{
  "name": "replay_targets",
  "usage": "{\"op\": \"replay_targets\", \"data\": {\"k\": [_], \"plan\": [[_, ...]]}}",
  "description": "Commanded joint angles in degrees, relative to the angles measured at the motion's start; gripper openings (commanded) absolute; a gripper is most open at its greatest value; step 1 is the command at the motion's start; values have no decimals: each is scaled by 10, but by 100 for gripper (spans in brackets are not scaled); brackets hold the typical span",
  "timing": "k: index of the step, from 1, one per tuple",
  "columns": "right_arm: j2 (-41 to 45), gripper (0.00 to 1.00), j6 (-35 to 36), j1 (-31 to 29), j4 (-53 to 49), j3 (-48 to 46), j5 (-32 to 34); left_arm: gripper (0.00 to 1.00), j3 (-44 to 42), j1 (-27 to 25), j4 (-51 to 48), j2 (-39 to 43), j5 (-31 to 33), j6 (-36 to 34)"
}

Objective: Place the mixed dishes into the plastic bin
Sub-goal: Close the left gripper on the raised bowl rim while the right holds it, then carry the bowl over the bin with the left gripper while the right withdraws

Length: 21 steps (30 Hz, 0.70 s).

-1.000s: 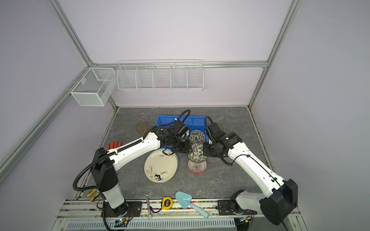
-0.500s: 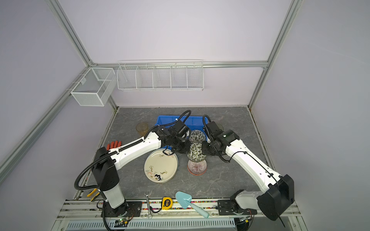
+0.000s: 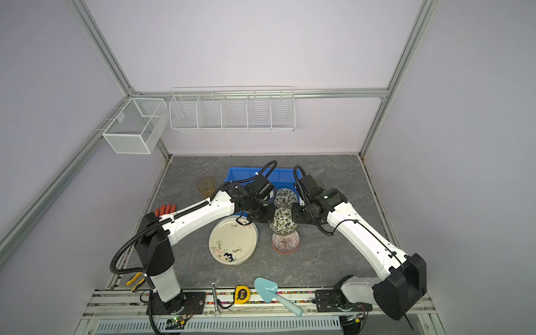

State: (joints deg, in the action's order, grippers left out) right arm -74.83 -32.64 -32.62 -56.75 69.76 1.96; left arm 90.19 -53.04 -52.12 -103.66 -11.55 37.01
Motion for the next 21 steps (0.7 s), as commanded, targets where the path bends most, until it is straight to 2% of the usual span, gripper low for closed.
{"op": "replay_targets", "data": {"k": [1,13,14,16,18,21], "plan": [[26,34,-1,5,6,7,12,0,33,10,-9,-7,5,-12],[100,78,-8,24,-26,-9,51,0,109,56,-56,-31,33,-53],[106,88,-9,26,-30,-13,55,0,121,61,-59,-37,35,-56],[118,99,-11,29,-38,-18,62,0,146,69,-69,-51,41,-67],[129,94,-14,33,-46,-25,69,0,183,76,-83,-73,48,-79],[142,93,-17,36,-52,-35,72,0,229,83,-91,-104,56,-93]]}}
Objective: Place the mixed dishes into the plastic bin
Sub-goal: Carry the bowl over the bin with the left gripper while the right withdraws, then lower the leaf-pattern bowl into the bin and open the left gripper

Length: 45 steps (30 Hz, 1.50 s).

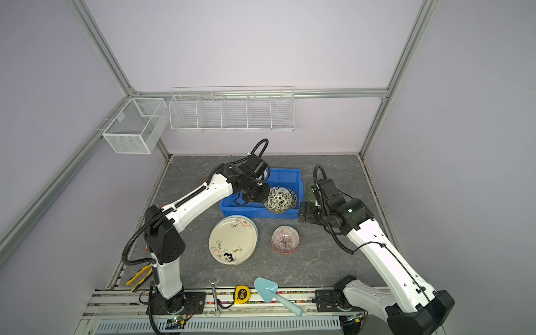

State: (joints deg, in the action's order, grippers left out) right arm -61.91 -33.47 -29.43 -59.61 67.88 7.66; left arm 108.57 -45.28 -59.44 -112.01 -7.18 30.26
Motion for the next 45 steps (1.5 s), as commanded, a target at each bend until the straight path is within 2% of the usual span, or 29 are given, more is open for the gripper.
{"op": "replay_targets", "data": {"k": [1,8,16,36,45], "plan": [[16,93,-9,5,-24,-19,14,0,58,7,-19,-30,14,-29],[34,92,-9,11,-28,-34,8,0,158,14,-46,-105,29,-55],[41,92,-16,15,-15,-52,0,0,209,15,-48,-160,39,-74],[31,91,-11,20,-2,-83,-4,0,213,16,-13,-207,21,-77],[30,91,-13,22,1,-93,-5,0,181,16,20,-202,21,-54]]}}
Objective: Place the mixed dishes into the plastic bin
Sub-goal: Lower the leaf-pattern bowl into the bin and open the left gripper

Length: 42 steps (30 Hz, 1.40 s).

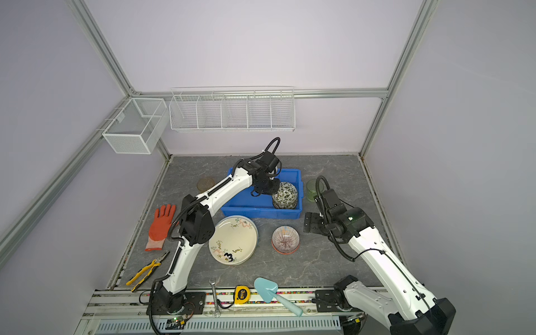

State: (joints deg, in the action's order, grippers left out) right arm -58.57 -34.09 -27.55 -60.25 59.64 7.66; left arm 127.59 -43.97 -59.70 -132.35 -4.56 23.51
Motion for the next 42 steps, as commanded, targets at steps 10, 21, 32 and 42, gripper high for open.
{"op": "replay_targets", "data": {"k": [10,21,32,42], "plan": [[-8,91,-8,4,12,-15,-9,8,-39,2,47,7,-9,30],[-9,91,-9,4,13,-18,-11,36,-40,2,61,12,-39,42],[-5,91,-10,5,12,-18,-12,43,-30,2,35,36,-22,43],[-1,92,-9,5,12,-17,-17,48,-39,3,17,55,-11,44]]}}
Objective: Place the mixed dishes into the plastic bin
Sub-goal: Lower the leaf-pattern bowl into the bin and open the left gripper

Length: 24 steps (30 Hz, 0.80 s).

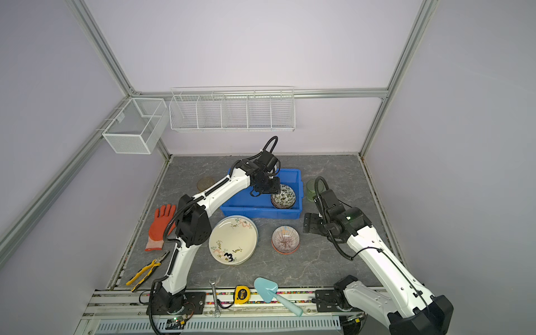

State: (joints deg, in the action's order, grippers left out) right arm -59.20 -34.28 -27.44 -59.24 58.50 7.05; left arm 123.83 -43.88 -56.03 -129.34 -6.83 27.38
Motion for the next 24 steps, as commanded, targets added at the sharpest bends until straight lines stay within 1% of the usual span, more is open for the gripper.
{"op": "replay_targets", "data": {"k": [1,6,12,15,24], "plan": [[6,92,-6,4,3,-7,-14,48,-5,2,-17,28,14,4],[-3,95,-6,4,12,-11,-36,49,-18,2,-14,33,34,-1],[-18,99,-8,3,39,-28,-71,50,-18,8,-6,13,40,-5],[-26,100,-12,4,63,-42,-88,50,-16,10,2,3,36,0],[-38,100,-12,3,74,-52,-90,50,-16,11,21,-19,3,16]]}}
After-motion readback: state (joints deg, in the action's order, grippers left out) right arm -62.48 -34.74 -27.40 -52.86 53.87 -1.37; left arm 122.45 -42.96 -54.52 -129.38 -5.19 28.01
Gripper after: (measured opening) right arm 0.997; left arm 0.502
